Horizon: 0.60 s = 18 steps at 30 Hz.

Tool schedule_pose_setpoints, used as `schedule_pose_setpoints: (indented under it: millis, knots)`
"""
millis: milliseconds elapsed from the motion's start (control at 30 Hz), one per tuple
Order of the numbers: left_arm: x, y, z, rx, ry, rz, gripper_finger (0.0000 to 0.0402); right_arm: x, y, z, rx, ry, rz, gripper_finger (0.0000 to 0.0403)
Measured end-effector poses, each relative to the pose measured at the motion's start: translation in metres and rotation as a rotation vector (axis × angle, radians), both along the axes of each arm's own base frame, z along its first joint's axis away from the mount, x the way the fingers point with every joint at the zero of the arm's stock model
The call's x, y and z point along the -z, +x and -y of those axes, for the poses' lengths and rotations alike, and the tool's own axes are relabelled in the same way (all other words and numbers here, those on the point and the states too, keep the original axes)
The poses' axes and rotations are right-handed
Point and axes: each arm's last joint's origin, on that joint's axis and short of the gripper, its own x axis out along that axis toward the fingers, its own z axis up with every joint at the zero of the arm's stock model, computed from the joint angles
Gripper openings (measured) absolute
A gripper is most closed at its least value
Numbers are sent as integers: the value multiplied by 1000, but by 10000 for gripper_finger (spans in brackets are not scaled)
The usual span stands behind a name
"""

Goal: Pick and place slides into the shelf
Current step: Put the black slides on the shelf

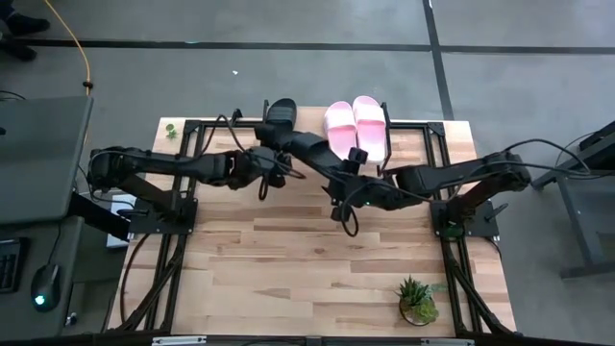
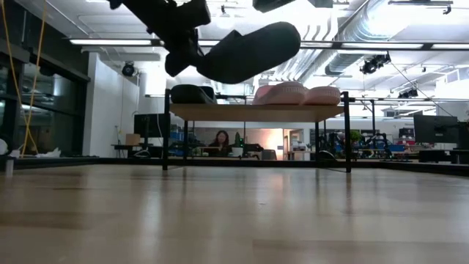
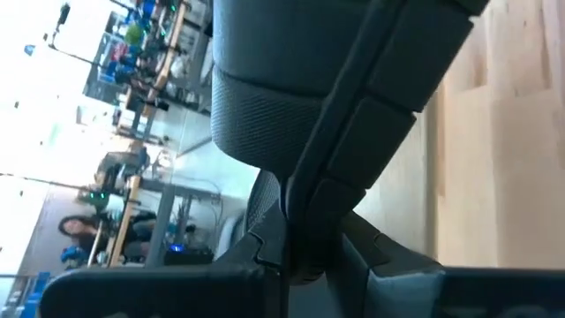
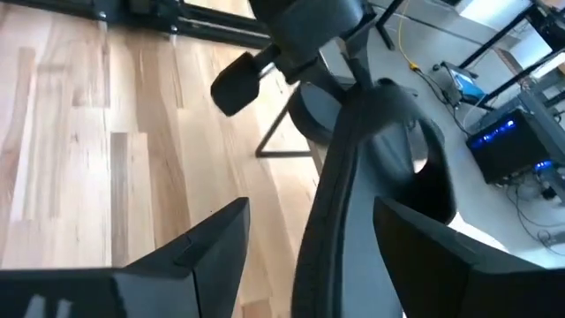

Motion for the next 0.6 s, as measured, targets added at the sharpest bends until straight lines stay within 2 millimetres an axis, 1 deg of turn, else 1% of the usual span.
schedule_pose_setpoints:
  millis: [167, 300, 467, 600]
  knots:
    - [-5, 1, -5, 99, 7, 5, 32, 1, -5, 1, 21, 14, -26, 233]
    - [-17, -2, -3, 140, 51, 31, 32, 3, -7, 1, 25, 6, -57, 233]
    - [-32, -13, -1, 227, 74, 47, 31, -1, -12, -2, 9, -10, -50, 233]
    - [-44, -26, -10, 323, 51, 99, 31, -9, -18, -8, -27, -14, -22, 233]
